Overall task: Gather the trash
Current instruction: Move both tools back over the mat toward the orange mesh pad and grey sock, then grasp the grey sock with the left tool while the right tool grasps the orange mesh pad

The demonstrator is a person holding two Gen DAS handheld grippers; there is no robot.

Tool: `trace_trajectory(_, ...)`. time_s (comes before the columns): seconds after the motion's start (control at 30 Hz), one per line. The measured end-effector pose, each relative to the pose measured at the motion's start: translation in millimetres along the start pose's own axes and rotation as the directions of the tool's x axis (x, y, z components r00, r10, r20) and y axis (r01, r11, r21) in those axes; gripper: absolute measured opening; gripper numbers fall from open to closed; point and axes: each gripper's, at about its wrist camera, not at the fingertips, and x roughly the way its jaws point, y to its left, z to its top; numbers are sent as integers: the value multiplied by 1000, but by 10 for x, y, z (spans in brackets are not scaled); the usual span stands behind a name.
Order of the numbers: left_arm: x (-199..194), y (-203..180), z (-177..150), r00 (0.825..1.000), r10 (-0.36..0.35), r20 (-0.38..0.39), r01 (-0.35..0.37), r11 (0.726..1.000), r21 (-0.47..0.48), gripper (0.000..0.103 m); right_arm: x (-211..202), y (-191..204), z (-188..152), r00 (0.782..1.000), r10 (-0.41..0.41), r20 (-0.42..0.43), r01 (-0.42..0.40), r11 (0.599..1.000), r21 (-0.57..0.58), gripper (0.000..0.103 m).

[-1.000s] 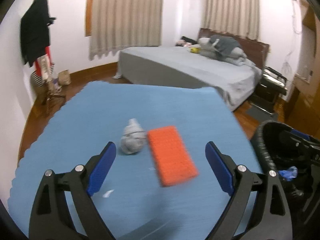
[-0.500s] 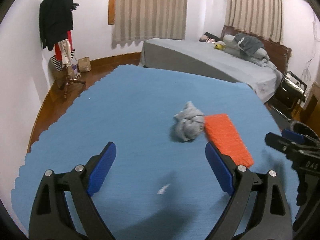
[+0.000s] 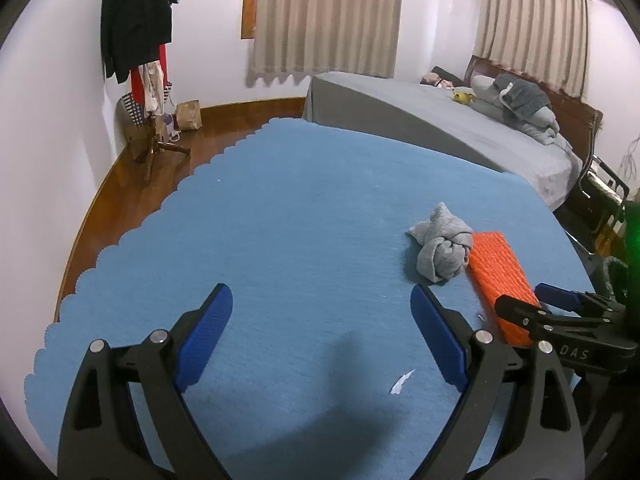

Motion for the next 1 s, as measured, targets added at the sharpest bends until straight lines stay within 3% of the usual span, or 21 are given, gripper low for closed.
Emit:
trace_trajectory(0.13,24,-35,6,1000,-8,-4,8,1000,1,88,-19,27,-8,999,35,-2,-35,999,-16,54)
trace_trajectory(0.43,40,-180,20,1000,-27,-2,27,1000,7,88,-172,-41,21,994,108,27,-107,994,-13,20)
trace_trajectory(0.8,204,-526,153,997,-81,5,80,996,37,87,-374,-466,149,995,59,82,-63,997,49,15)
trace_trajectory(1.0,492,-774,259,993,-111,-27,113,992,51,79,-299,-713,206,997,17,72,-23,996,89,15)
